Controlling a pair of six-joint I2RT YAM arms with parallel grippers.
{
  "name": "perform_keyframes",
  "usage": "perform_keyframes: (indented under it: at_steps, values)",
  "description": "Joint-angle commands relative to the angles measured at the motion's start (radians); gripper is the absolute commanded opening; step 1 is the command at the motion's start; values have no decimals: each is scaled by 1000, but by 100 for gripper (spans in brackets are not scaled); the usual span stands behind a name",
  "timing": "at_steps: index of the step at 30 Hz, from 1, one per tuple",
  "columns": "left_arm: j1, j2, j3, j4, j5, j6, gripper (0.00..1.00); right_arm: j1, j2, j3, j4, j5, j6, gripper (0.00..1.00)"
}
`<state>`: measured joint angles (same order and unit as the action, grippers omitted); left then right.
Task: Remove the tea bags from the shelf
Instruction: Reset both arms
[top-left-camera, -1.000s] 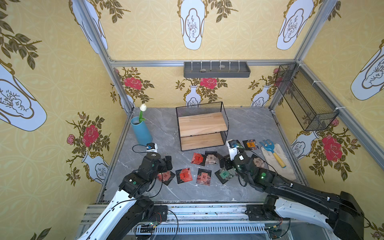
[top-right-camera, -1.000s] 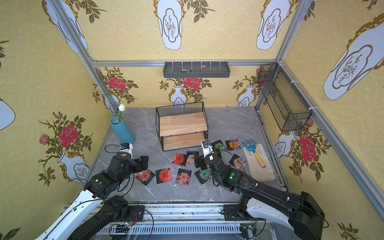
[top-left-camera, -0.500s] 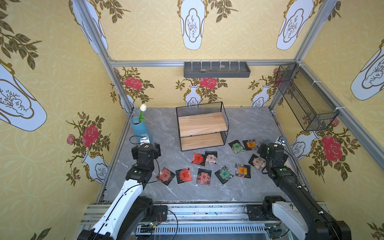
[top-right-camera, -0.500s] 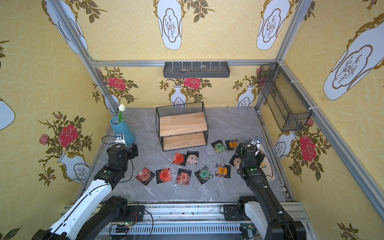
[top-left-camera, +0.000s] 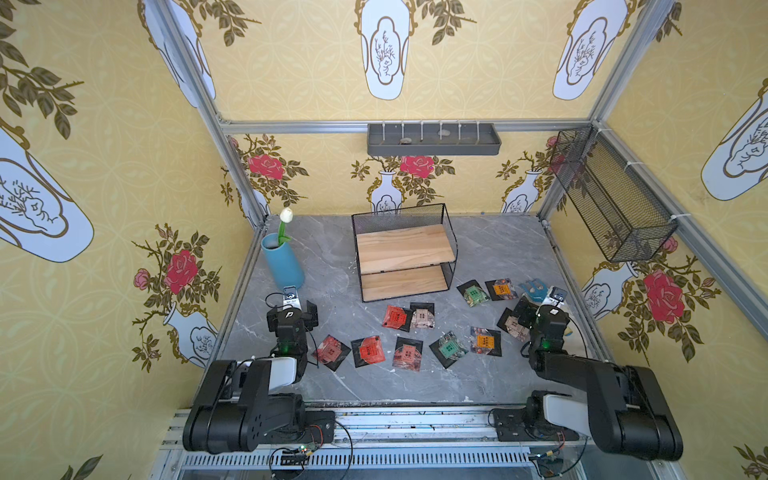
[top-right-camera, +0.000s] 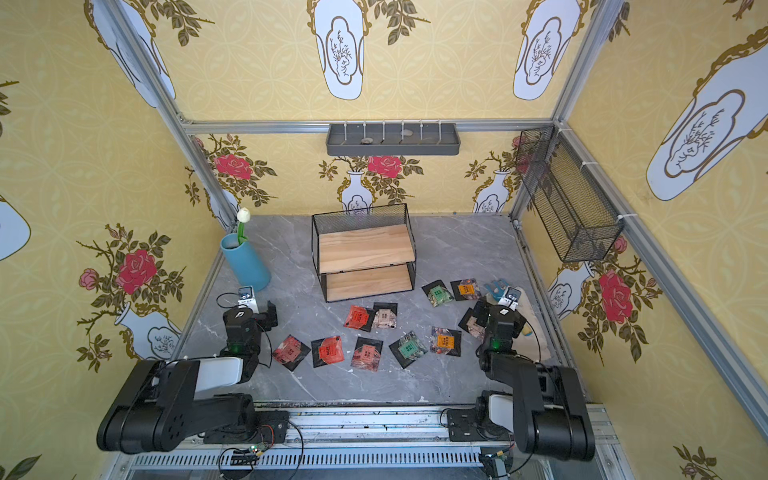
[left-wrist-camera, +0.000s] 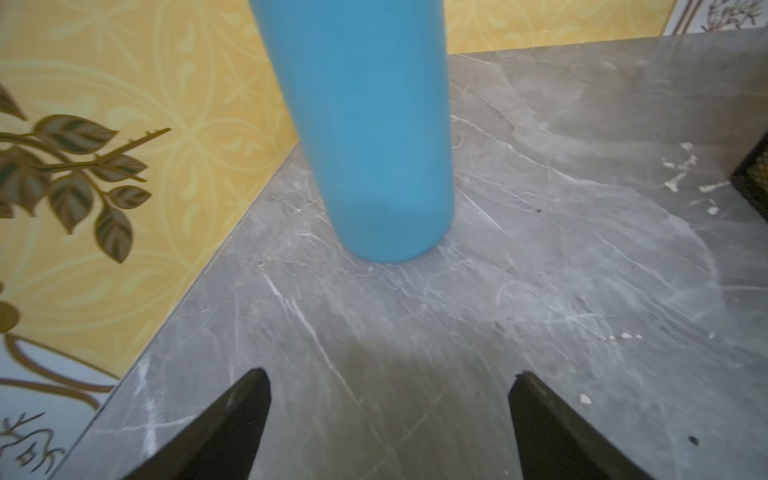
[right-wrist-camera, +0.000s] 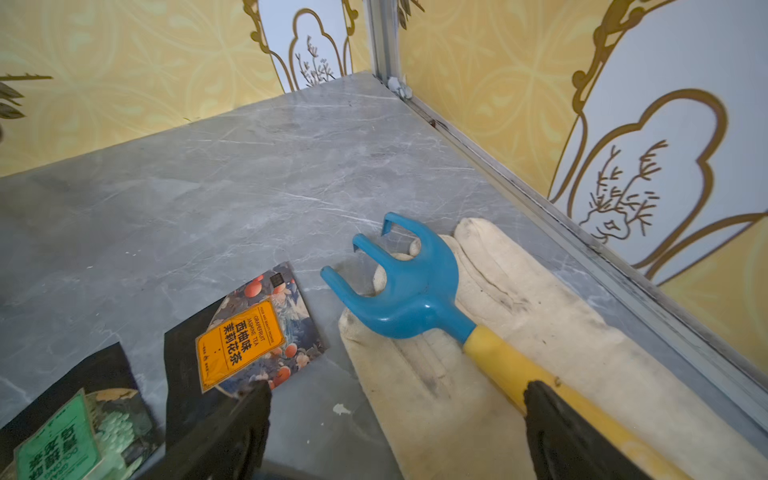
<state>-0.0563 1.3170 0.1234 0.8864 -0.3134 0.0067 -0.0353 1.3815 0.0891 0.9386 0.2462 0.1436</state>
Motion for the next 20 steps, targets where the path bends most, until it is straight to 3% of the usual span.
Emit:
perform_keyframes:
  at_steps: [1,3,12,17,20]
  values:
    - [25,-20,43,71,82,6,100,55,49,70,130,-29,-81,97]
    - [32,-6,49,75,90,6,100,21,60,56,168,-37,-63,98]
    - [32,-5,40,102,93,9,100,64,60,49,183,4,-87,97]
    - [32,-5,38,107,87,8,100,6,57,75,125,-100,-57,98]
    - [26,-27,22,115,36,-9,100,8,53,70,130,-90,-60,98]
